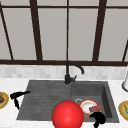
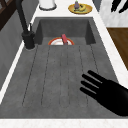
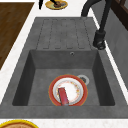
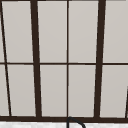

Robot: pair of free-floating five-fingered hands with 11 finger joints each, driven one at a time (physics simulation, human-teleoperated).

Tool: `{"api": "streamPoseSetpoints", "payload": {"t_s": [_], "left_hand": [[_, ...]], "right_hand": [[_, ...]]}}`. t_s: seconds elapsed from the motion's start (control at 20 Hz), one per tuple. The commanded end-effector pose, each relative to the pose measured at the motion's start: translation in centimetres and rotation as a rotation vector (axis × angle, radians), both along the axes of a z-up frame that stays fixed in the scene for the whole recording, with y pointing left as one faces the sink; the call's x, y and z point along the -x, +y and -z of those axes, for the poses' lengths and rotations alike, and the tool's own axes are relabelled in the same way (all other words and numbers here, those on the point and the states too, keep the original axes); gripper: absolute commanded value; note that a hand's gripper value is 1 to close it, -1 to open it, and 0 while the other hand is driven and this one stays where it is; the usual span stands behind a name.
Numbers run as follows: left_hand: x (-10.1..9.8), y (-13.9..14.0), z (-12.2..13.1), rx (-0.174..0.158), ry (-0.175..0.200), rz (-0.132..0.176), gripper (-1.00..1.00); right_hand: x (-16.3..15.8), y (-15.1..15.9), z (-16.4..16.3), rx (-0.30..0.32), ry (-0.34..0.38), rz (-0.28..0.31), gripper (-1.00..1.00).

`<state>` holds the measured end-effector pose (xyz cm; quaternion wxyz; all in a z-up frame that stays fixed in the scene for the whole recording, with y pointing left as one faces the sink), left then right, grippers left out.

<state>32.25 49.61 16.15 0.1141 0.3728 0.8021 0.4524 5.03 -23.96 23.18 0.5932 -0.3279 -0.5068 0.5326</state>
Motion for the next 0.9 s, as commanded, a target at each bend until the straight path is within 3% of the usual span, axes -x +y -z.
{"api": "streamPoseSetpoints", "payload": {"t_s": [0.0, 0.15, 0.2, 0.25, 0.3, 0.35, 0.55, 0.6, 0.65, 0.7, 0.8, 0.85], "left_hand": [[0.1, -0.1, 0.5, 0.0, -0.016, -0.125, -1.0], [0.2, -0.2, 0.7, -0.002, -0.012, -0.132, -1.0], [0.2, -0.2, 0.6, -0.004, -0.001, -0.086, -1.0], [0.2, -0.7, 0.5, -0.005, -0.027, 0.01, -1.0], [0.6, -0.2, 0.6, -0.025, -0.027, -0.003, -1.0], [0.3, -0.5, 0.6, -0.006, -0.03, -0.026, -1.0], [0.4, 0.0, 0.6, -0.006, -0.019, -0.011, -1.0], [0.0, -0.9, 0.6, -0.032, 0.0, -0.01, -1.0], [0.5, -1.5, 0.6, -0.038, -0.019, -0.016, -1.0], [1.3, -2.0, 0.6, -0.069, -0.027, -0.052, -1.0], [2.2, -2.0, 1.0, -0.078, -0.015, -0.096, -1.0], [2.5, -2.2, 1.0, -0.085, -0.014, -0.103, -1.0]], "right_hand": [[0.0, 0.0, 0.0, 0.0, 0.0, 0.0, 0.0], [0.0, 0.0, 0.0, 0.0, 0.0, 0.0, 0.0], [0.0, 0.0, 0.0, 0.0, 0.0, 0.0, 0.0], [0.0, 0.0, 0.0, 0.0, 0.0, 0.0, 0.0], [0.0, 0.0, 0.0, 0.0, 0.0, 0.0, 0.0], [0.0, 0.0, 0.0, 0.0, 0.0, 0.0, 0.0], [0.0, 0.0, 0.0, 0.0, 0.0, 0.0, 0.0], [0.0, 0.0, 0.0, 0.0, 0.0, 0.0, 0.0], [0.0, 0.0, 0.0, 0.0, 0.0, 0.0, 0.0], [0.0, 0.0, 0.0, 0.0, 0.0, 0.0, 0.0], [0.0, 0.0, 0.0, 0.0, 0.0, 0.0, 0.0], [0.0, 0.0, 0.0, 0.0, 0.0, 0.0, 0.0]]}}
